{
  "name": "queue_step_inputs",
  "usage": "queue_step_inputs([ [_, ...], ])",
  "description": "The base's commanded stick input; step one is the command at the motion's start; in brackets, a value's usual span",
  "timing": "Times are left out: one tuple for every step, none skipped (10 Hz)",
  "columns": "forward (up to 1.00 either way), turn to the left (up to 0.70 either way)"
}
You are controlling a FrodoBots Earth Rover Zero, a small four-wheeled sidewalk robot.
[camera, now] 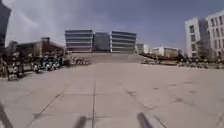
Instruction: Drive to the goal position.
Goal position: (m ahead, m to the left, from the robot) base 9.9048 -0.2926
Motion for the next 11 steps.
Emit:
queue_step_inputs([
  [1.00,0.00],
  [1.00,0.00],
  [1.00,0.00],
  [1.00,0.00],
  [1.00,0.00],
  [1.00,0.00],
  [1.00,0.00],
  [1.00,0.00],
  [1.00,0.00],
  [1.00,0.00],
  [1.00,0.00],
])
